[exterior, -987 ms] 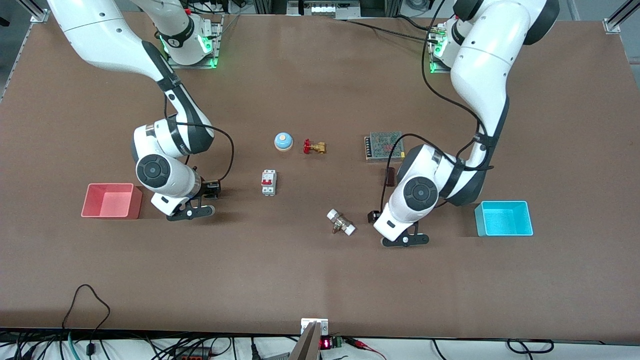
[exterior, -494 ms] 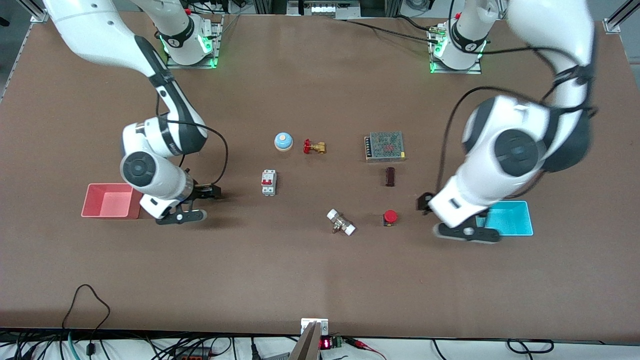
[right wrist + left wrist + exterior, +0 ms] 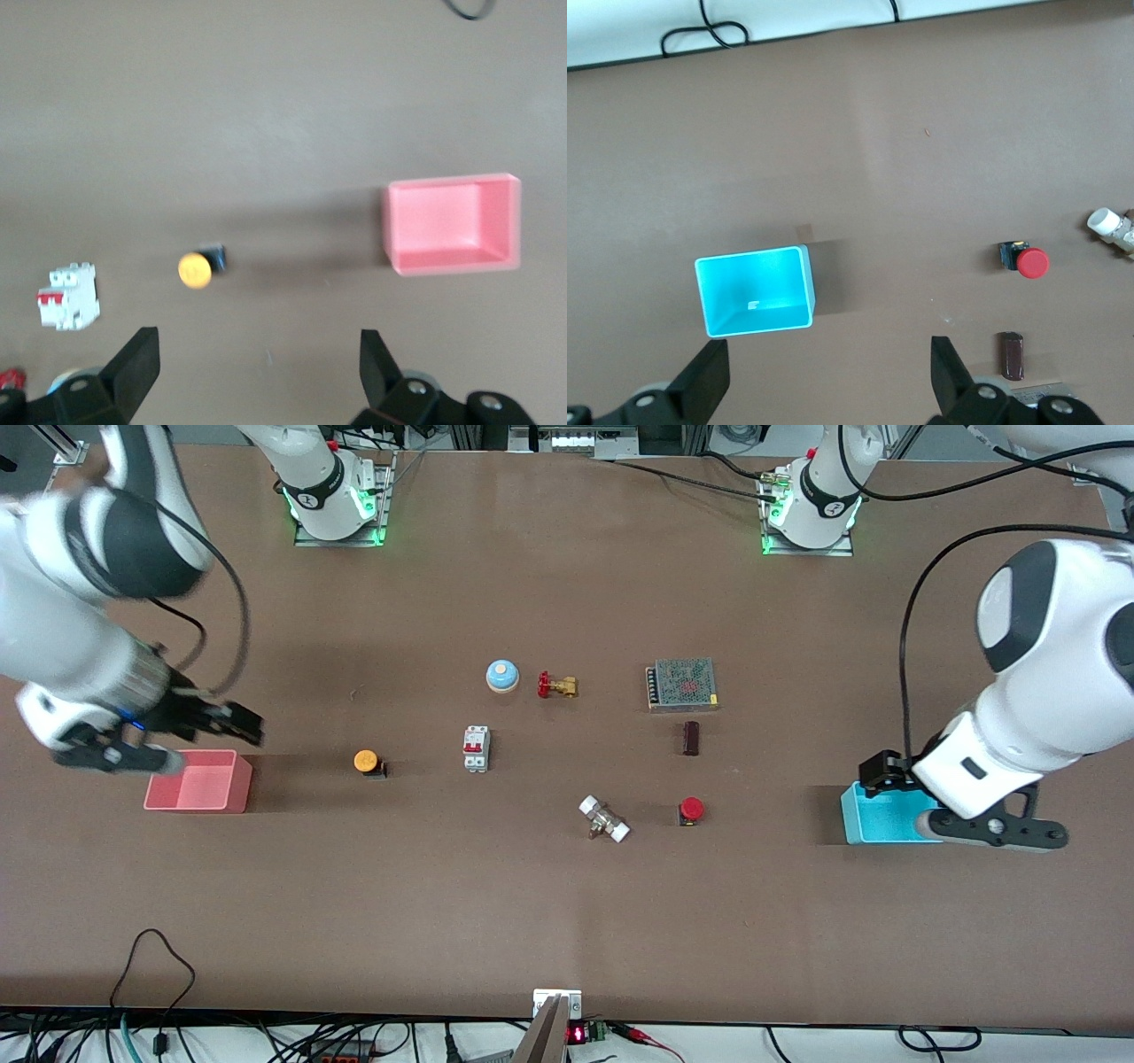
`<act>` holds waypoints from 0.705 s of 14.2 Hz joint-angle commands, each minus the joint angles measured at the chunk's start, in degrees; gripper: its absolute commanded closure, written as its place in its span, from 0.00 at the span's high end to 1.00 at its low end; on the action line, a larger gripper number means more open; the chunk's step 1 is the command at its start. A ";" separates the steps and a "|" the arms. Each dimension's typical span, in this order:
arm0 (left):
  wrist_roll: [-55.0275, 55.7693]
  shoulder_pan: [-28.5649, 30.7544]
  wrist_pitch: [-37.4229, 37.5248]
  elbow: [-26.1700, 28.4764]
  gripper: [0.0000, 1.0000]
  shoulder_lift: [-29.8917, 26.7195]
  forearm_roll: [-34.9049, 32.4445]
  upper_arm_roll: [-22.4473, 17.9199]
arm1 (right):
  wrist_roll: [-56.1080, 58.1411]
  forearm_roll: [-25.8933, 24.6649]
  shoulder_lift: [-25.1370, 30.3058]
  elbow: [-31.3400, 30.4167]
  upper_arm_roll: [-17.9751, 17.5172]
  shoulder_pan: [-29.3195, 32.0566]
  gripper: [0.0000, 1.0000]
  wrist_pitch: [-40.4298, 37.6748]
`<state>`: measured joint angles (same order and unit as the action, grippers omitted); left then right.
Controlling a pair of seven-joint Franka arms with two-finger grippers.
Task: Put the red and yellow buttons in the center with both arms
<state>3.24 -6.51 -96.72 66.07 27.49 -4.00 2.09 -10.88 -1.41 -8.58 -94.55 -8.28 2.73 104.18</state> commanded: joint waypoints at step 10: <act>0.89 1.41 -7.97 33.43 1.00 -25.56 1.18 0.55 | 0.42 -1.14 5.60 0.59 0.81 0.34 1.00 -7.94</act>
<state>4.25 -5.97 -105.28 96.85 3.76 -3.85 2.28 -10.87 -1.77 -3.25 -94.17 -7.30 2.98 97.30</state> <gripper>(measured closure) 0.000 0.000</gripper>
